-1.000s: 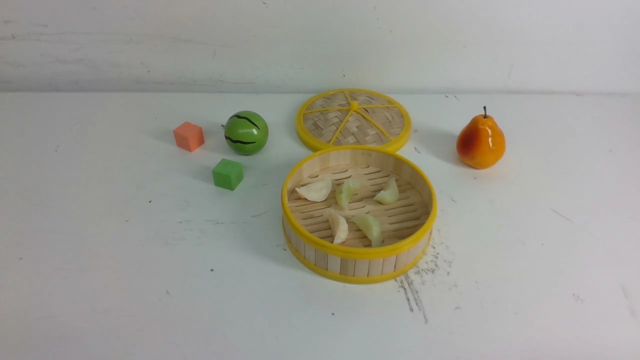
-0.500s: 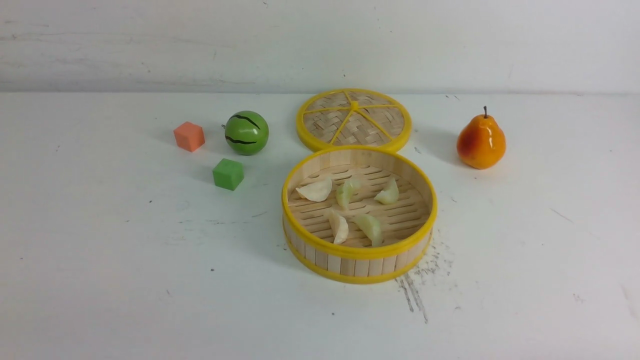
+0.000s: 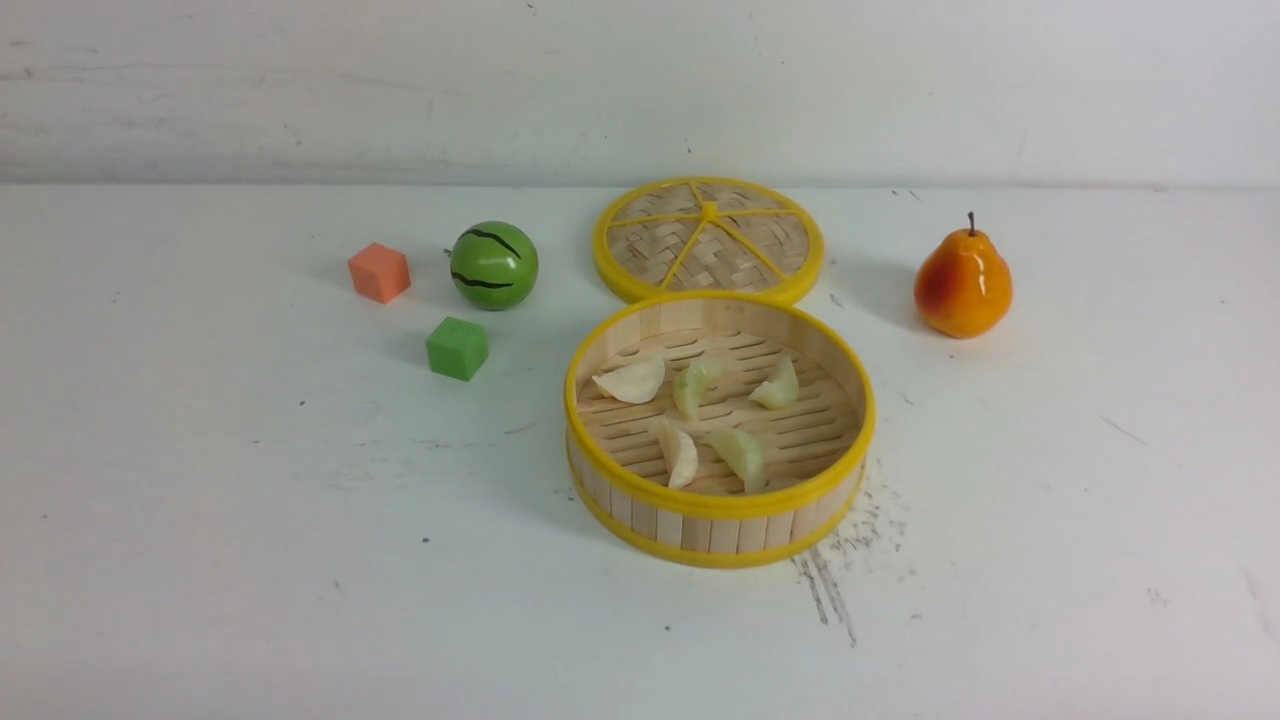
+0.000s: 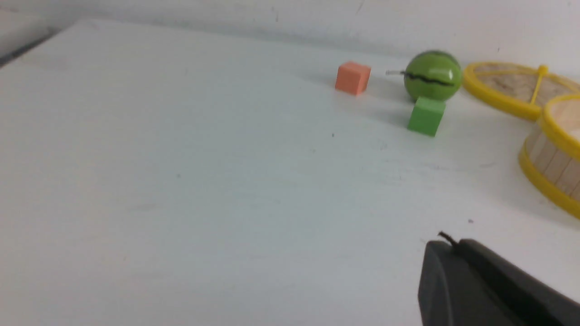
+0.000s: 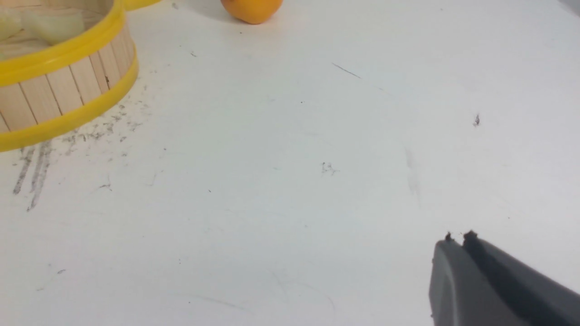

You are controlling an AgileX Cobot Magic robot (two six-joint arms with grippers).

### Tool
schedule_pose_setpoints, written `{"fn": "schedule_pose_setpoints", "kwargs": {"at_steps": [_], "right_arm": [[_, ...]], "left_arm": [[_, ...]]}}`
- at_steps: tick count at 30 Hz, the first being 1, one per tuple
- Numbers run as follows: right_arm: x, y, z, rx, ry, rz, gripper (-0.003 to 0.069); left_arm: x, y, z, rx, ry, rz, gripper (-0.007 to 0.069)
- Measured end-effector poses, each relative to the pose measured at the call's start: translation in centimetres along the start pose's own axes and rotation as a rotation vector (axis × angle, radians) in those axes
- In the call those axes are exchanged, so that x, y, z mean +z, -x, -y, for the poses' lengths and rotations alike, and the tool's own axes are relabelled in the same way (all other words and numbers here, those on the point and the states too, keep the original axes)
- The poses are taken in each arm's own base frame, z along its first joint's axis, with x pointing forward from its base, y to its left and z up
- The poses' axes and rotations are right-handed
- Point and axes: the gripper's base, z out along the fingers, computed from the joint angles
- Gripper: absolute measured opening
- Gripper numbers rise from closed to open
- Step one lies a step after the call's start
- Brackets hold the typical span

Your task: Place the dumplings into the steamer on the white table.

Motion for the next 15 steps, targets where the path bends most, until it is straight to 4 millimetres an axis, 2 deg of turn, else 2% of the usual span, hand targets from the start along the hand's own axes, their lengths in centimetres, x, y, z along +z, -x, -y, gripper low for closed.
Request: {"fn": "schedule_pose_setpoints", "kwargs": {"at_steps": [7,15], "right_arm": [[0.0,0.0,0.0,0.000,0.000,0.000,0.0034],[0.0,0.0,0.0,0.000,0.000,0.000,0.0041]], "left_arm": [[-0.1,-1.4,-0.2,0.006,0.016,-0.139,-0.0014],[-0.1,-1.5,-0.2,0.004,0.016,-0.148,-0.0014]]}}
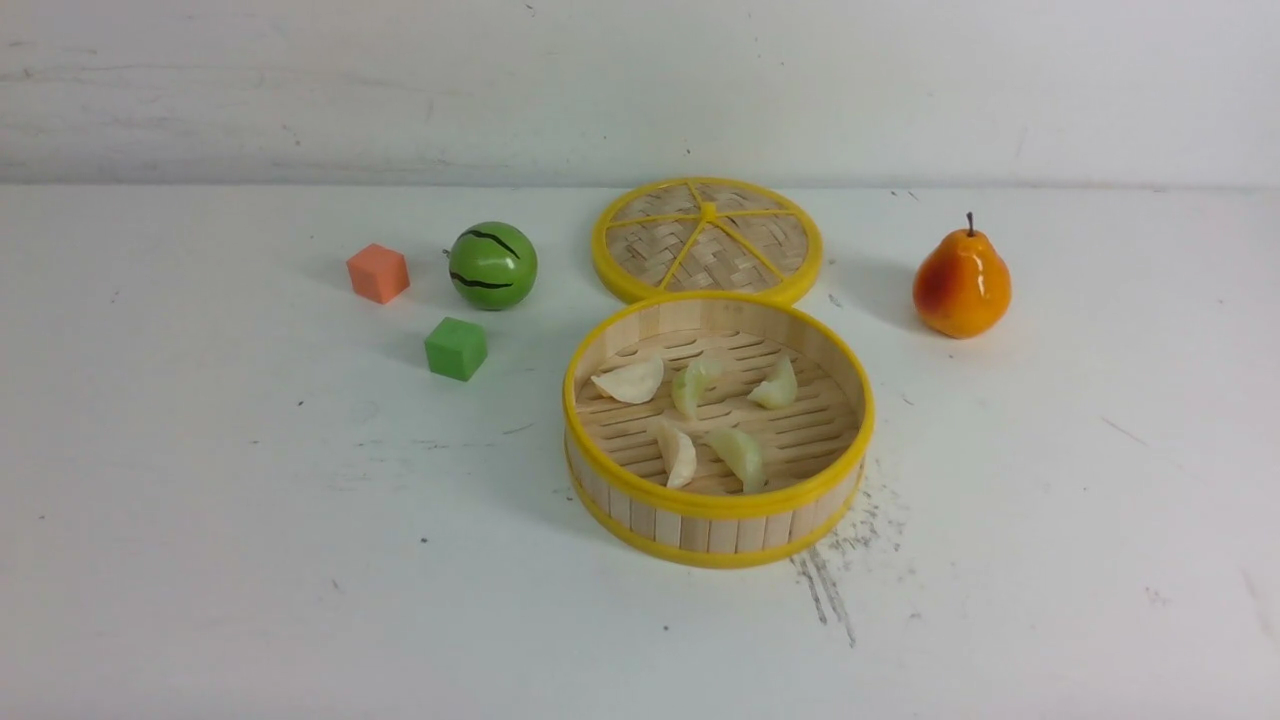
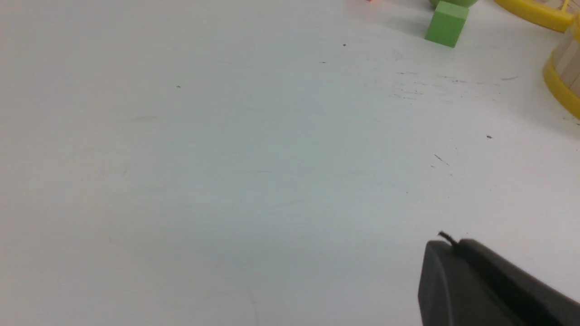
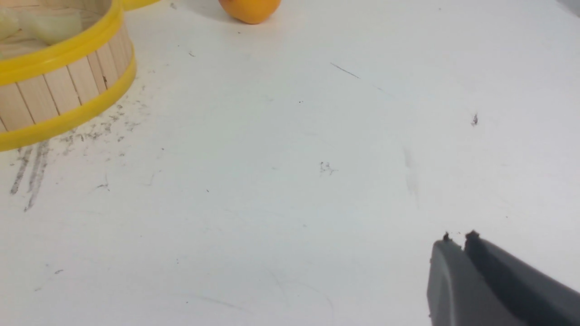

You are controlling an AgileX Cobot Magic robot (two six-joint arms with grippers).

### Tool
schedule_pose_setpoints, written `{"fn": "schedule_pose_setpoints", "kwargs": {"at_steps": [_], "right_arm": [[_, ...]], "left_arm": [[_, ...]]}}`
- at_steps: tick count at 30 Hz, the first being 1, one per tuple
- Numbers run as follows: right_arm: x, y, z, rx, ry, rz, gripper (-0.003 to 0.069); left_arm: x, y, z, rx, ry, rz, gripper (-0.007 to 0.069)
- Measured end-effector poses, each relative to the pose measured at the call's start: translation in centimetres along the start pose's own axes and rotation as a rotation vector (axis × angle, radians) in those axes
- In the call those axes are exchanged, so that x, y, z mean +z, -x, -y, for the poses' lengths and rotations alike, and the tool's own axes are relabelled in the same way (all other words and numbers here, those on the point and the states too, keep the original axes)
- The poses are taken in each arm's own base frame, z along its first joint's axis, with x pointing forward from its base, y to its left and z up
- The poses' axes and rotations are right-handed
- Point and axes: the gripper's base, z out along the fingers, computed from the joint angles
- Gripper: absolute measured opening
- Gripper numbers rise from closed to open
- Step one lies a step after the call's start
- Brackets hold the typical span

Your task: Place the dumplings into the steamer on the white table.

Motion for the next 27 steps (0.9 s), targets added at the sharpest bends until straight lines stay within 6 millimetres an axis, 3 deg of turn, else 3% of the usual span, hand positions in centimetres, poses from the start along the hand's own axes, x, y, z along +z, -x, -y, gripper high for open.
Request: {"fn": "schedule_pose_setpoints", "kwargs": {"at_steps": [27], "right_arm": [[0.00,0.00,0.00,-0.001,0.000,0.000,0.0055]], "left_arm": [[0.00,0.01,0.00,-0.001,0.000,0.001,-0.0014]]}}
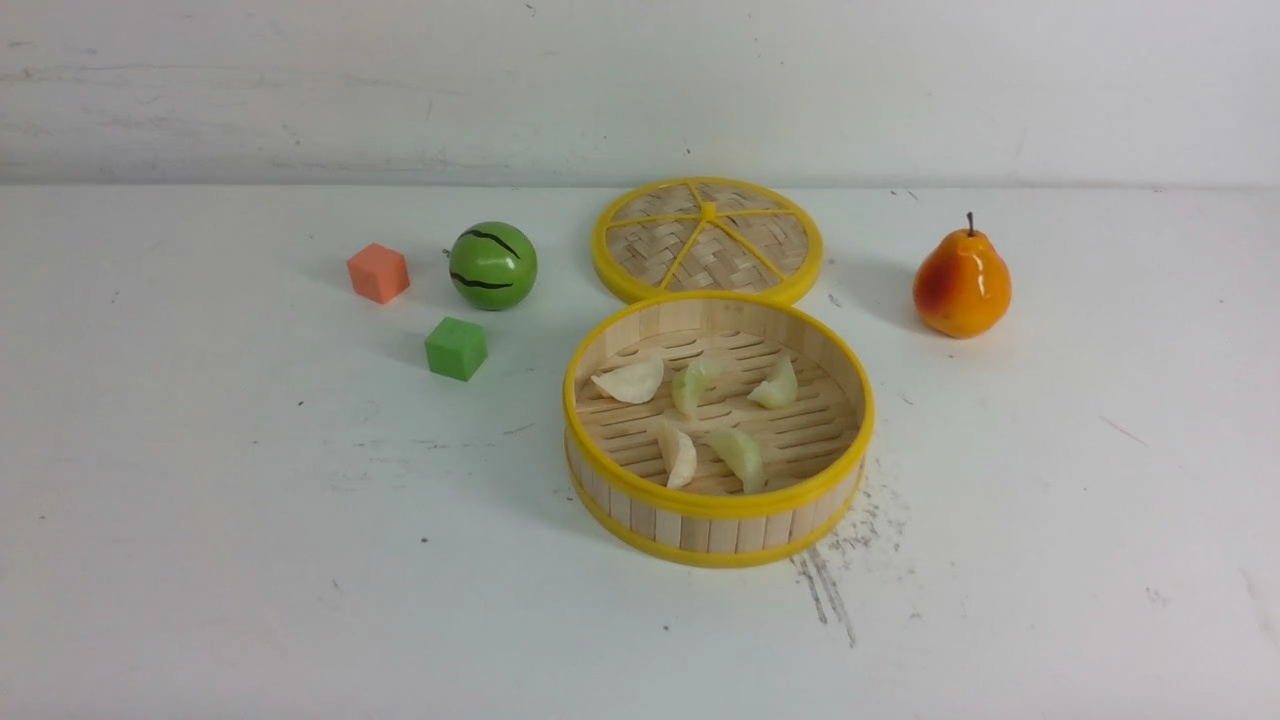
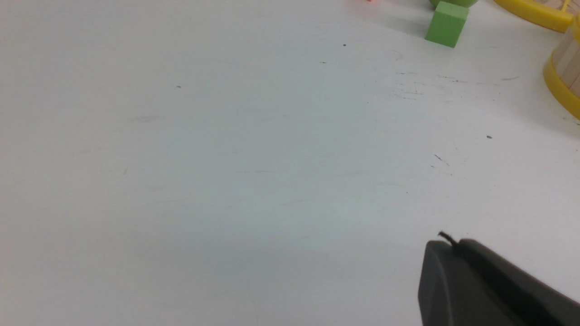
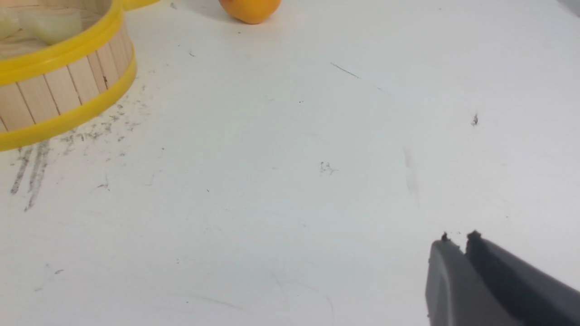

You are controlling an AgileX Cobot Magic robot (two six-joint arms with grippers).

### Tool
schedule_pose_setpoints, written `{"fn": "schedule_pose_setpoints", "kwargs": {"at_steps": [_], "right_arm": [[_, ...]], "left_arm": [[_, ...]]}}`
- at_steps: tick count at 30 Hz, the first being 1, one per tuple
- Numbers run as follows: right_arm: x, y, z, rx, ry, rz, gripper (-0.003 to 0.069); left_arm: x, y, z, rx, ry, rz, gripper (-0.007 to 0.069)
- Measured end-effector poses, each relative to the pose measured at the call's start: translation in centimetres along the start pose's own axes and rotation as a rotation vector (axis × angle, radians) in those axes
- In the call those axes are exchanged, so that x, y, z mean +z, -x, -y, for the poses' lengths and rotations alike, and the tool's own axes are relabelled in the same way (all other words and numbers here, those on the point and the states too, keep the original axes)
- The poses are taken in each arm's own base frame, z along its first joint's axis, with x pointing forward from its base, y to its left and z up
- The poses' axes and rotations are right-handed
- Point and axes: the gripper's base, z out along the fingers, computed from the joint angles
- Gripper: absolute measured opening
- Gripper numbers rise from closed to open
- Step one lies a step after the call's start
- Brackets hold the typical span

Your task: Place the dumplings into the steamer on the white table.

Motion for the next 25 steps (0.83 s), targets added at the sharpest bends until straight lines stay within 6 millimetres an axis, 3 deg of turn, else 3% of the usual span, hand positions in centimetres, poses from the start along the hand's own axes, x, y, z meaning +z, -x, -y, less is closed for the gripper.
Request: {"fn": "schedule_pose_setpoints", "kwargs": {"at_steps": [25], "right_arm": [[0.00,0.00,0.00,0.000,0.000,0.000,0.0073]], "left_arm": [[0.00,0.00,0.00,0.000,0.000,0.000,0.0002]]}}
